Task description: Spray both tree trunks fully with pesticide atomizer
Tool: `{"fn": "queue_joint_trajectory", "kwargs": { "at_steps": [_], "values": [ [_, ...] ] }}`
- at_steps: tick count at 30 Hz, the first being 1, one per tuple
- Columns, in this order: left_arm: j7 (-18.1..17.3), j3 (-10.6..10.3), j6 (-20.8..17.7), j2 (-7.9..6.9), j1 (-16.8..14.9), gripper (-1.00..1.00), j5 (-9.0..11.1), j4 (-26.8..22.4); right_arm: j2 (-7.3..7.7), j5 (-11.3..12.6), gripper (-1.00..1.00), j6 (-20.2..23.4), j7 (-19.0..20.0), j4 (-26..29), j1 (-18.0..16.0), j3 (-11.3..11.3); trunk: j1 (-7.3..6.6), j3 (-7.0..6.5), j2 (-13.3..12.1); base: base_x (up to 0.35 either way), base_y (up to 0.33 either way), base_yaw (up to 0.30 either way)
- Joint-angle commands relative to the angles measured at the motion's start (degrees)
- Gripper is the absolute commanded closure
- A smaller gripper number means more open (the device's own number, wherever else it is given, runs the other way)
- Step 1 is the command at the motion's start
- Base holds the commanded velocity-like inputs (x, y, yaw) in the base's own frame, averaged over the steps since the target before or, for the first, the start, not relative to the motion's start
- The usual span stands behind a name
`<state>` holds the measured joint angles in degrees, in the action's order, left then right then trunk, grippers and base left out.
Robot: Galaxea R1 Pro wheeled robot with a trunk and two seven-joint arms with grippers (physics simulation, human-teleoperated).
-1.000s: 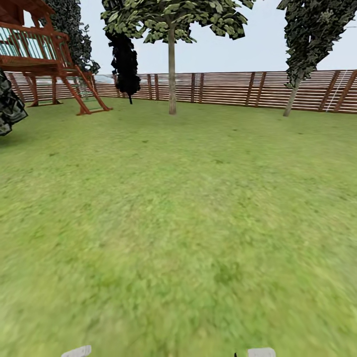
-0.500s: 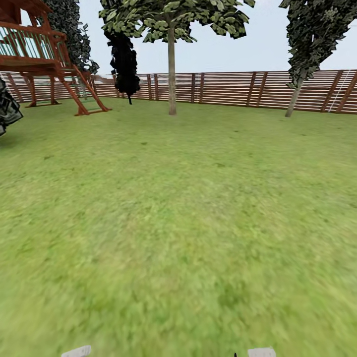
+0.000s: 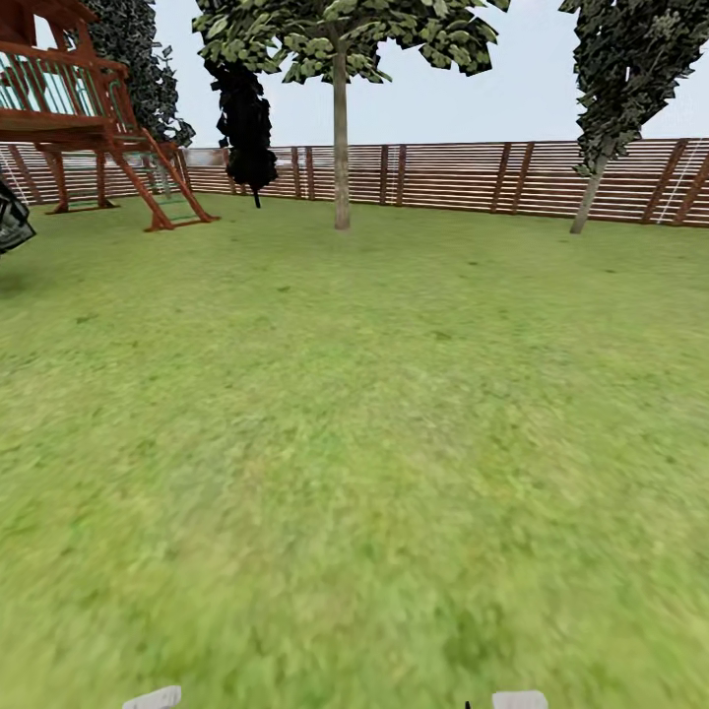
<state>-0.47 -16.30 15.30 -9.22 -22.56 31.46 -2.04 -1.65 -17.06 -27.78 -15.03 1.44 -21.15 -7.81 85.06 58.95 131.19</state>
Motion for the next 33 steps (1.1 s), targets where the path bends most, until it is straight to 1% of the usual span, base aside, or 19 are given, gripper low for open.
{"fn": "queue_joint_trajectory", "kwargs": {
  "at_steps": [1, 10, 14, 16, 17, 19, 21, 23, 29, 33],
  "values": [
    [-0.1, -0.5, 0.1, -0.01, 0.0, 1.0, 0.5, 0.0, -0.02, -0.6, -1.0, -0.1, -0.3, 0.0, 0.0, -0.5, 0.03, 0.05, 0.0, 0.34, 0.0, 0.0],
    [-0.1, -0.5, 0.2, -0.01, 0.0, 1.0, 0.5, 0.0, -0.02, -0.6, -1.0, -0.1, -0.3, 0.0, 0.0, -0.5, 0.03, 0.05, 0.0, 0.34, 0.0, 0.0],
    [-0.1, -0.5, 0.2, -0.01, 0.0, 1.0, 0.5, 0.0, -0.03, -0.5, -1.0, -0.3, -0.4, 0.8, 0.0, -0.7, 0.03, 0.05, 0.0, 0.34, 0.0, 0.0],
    [-0.1, -0.5, 0.2, -0.01, 0.0, 1.0, 0.5, 0.0, 0.01, -0.5, -1.0, -0.3, -0.4, 3.3, 0.0, -0.8, 0.03, 0.05, 0.0, 0.34, 0.0, 0.0],
    [-0.1, -0.5, 0.2, -0.01, 0.0, 1.0, 0.5, 0.0, 0.0, -0.4, -1.0, -0.3, -0.4, 6.3, 0.0, -0.7, 0.03, 0.05, 0.0, 0.34, 0.0, 0.0],
    [-0.1, -0.5, 0.2, -0.01, 0.0, 1.0, 0.4, 0.0, -0.18, -0.3, -1.0, -0.3, -0.3, 9.9, 0.0, -0.7, 0.03, 0.05, 0.0, 0.34, 0.0, 0.0],
    [-0.1, -0.5, 0.2, -0.01, 0.0, 1.0, 0.4, 0.0, -0.25, -0.3, -1.0, -0.3, -0.3, 10.8, 0.0, -0.6, 0.03, 0.05, 0.0, 0.34, 0.0, 0.0],
    [-0.1, -0.5, 0.2, -0.01, 0.0, 1.0, 0.4, 0.0, -0.17, -0.5, -1.0, -0.3, -0.3, 10.9, 0.0, -0.5, 0.03, 0.05, 0.0, 0.34, 0.0, 0.0],
    [0.0, -0.4, 0.2, -0.08, 0.0, 1.0, 0.5, 0.0, -0.17, -0.8, -1.0, -0.3, -0.2, 8.7, 0.0, -0.3, 0.03, 0.05, 0.0, 0.34, 0.0, 0.0],
    [0.0, -0.5, 0.2, -0.08, 0.0, 1.0, 0.5, 0.0, -0.17, -0.9, -1.0, -0.3, -0.2, 8.5, 0.0, -0.3, 0.03, 0.05, 0.0, 0.34, 0.0, 0.0]
  ]
}}
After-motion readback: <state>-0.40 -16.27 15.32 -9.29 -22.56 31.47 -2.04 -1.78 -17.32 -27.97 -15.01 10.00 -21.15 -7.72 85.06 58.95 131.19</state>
